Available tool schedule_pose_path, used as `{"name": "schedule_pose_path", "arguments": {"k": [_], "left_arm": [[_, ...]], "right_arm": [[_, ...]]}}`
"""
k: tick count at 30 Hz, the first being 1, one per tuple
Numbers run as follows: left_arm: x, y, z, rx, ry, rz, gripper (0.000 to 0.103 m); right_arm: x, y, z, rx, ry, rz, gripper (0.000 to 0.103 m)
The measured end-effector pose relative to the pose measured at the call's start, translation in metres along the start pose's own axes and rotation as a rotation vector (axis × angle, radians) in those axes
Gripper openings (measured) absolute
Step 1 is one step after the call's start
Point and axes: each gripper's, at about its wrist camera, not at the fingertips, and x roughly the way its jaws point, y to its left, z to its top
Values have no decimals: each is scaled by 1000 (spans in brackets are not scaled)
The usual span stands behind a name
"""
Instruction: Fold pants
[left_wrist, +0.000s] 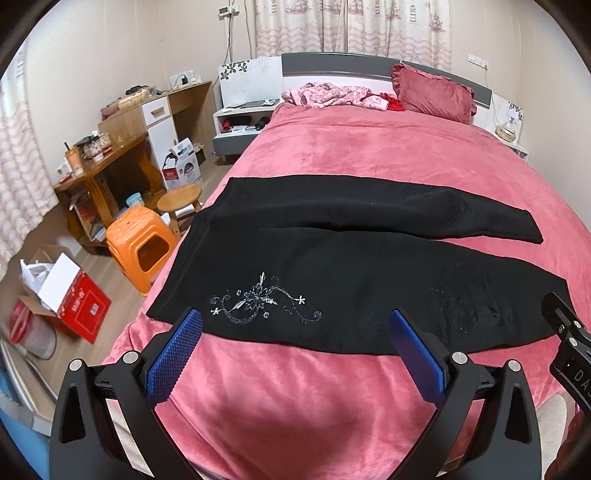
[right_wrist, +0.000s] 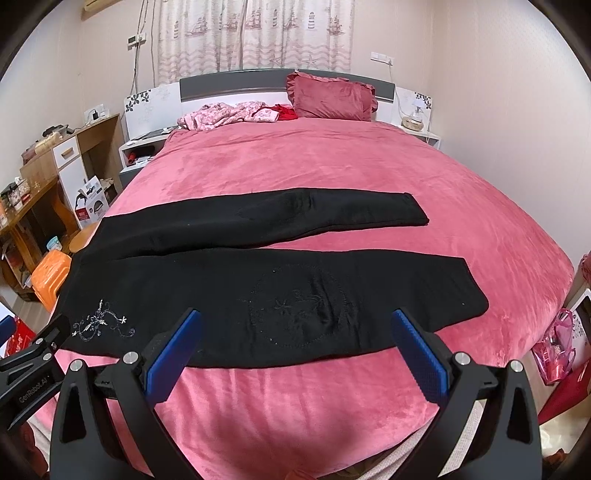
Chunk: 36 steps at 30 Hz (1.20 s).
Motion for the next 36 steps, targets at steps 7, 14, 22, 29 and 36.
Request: {"name": "schedule_pose_path", "arguments": {"k": [7,14,22,29,36], "left_arm": [[1,1,-1,-1,1,1,100],[1,1,-1,-1,1,1,100],[2,2,-3,-4,10,6,100],[4,3,-4,-4,15,3,100],[6,2,-5,1,21,-2,100]], "right_arm": [[0,1,-1,-1,1,0,101],[0,2,-1,-1,3,-2,101],[1,3,-3,-7,6,-8,101],[6,3,-4,-4,20,-15,101],[7,2,-4,-7,22,-15,101]]}}
